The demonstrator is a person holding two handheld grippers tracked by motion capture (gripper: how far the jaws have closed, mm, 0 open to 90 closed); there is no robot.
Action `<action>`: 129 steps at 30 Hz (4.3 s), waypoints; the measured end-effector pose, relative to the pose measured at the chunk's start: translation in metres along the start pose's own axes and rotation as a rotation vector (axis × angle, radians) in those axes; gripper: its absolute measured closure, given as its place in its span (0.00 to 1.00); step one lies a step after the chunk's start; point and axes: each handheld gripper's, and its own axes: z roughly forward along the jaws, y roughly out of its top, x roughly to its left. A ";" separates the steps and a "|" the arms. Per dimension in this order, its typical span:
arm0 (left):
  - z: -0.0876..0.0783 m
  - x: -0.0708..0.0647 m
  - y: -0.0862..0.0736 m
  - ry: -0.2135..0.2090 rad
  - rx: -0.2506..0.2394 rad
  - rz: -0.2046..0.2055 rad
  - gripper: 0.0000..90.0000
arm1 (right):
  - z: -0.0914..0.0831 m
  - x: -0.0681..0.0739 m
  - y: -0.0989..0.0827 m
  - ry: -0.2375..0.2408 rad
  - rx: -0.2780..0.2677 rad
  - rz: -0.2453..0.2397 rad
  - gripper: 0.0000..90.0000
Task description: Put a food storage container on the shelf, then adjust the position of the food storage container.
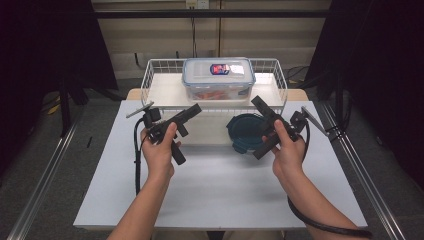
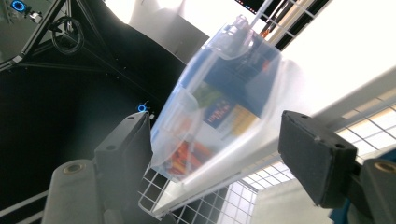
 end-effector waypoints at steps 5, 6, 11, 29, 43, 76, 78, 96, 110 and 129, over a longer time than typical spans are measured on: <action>0.002 0.002 -0.011 0.008 0.034 0.007 0.16 | -0.008 -0.007 -0.004 -0.007 0.014 0.011 0.29; 0.004 0.002 -0.013 0.017 0.036 0.004 0.16 | -0.010 -0.008 -0.004 -0.004 0.013 0.015 0.29; 0.006 0.009 -0.022 0.019 0.064 -0.005 0.15 | -0.018 -0.014 -0.006 -0.018 0.015 0.010 0.28; 0.015 0.022 -0.042 0.022 0.117 -0.022 0.14 | -0.037 -0.036 -0.013 -0.058 0.037 -0.032 0.28; 0.021 0.027 -0.053 0.011 0.153 -0.032 0.13 | -0.053 -0.053 -0.016 -0.098 0.048 -0.044 0.27; 0.028 0.045 -0.060 0.012 0.187 -0.078 0.12 | -0.072 -0.102 -0.016 -0.247 0.040 0.013 0.26; 0.028 0.045 -0.060 0.011 0.183 -0.079 0.11 | -0.072 -0.105 -0.018 -0.253 0.048 0.017 0.26; 0.022 0.044 -0.057 0.012 0.177 -0.073 0.09 | -0.067 -0.116 -0.022 -0.300 0.040 0.102 0.28; 0.023 0.044 -0.057 0.011 0.176 -0.082 0.10 | -0.056 -0.118 -0.027 -0.313 0.016 0.146 0.37; 0.021 0.045 -0.056 0.015 0.164 -0.079 0.11 | -0.052 -0.116 -0.035 -0.329 0.036 0.194 0.58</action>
